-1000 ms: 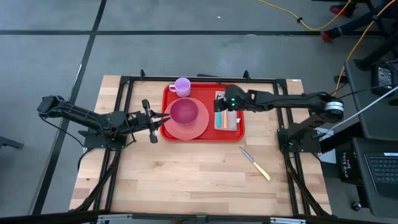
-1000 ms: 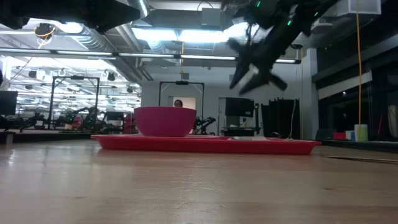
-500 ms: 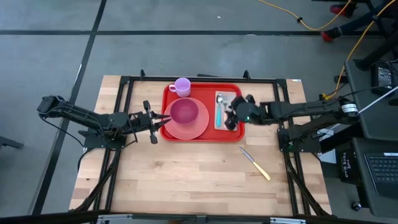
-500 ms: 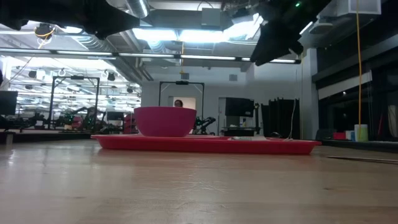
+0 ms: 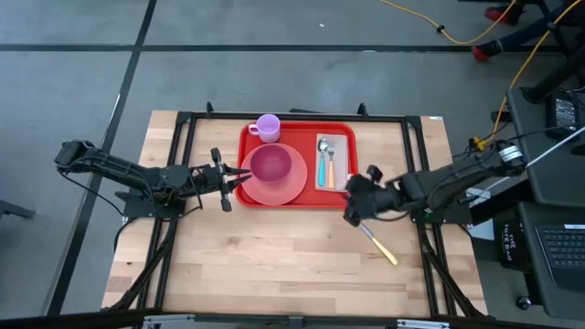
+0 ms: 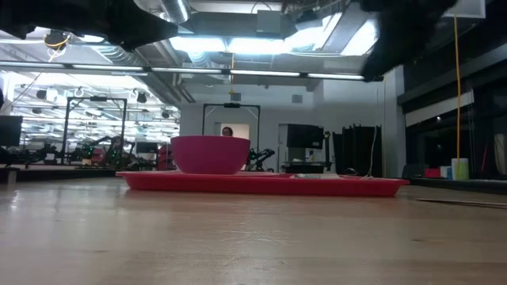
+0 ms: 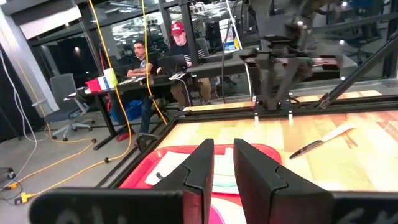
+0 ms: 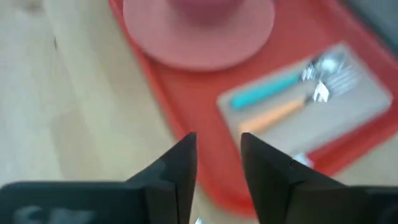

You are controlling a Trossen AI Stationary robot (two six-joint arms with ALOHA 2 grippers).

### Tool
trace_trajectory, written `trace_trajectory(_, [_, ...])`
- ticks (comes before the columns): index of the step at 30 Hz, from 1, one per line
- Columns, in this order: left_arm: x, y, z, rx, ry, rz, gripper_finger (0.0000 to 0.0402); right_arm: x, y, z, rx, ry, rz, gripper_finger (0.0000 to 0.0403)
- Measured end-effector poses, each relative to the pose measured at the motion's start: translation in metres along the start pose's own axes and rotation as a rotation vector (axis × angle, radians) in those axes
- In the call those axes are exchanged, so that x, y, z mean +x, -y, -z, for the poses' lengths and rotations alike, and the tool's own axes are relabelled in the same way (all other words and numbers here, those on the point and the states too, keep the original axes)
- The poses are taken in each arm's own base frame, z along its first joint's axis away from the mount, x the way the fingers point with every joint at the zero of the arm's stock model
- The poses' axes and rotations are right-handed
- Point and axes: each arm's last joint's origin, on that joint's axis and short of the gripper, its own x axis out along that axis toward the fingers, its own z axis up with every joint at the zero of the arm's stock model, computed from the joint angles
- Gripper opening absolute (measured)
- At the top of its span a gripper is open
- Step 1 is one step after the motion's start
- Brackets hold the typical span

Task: Set up tray
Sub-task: Put the yellow knife beside the orange fork on the brown napkin

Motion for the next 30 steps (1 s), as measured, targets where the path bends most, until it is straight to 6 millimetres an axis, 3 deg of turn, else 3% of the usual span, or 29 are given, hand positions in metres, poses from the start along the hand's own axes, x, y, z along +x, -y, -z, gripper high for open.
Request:
trace_trajectory(4, [0.0, 0.0, 0.0, 0.0, 0.001, 0.0, 0.0054, -0.011, -0.01, 0.018, 0.083, -0.081, -0.019, 0.0096])
trace_trajectory(10, [0.0, 0.0, 0.0, -0.001, 0.001, 0.0, 0.0054, -0.028, -0.031, 0.037, 0.154, -0.143, -0.137, 0.0012])
trace_trajectory(17, [0.0, 0.0, 0.0, -0.001, 0.001, -0.001, 0.0054, -0.04, -0.06, 0.054, 0.235, -0.304, -0.147, 0.0005])
trace_trajectory(24, [0.0, 0.0, 0.0, -0.001, 0.001, -0.001, 0.0054, -0.06, -0.093, 0.062, 0.164, -0.489, 0.061, 0.0007])
trace_trajectory(30, [0.0, 0.0, 0.0, -0.002, 0.001, -0.001, 0.0054, -0.068, -0.111, 0.072, 0.085, -0.507, 0.062, 0.0007])
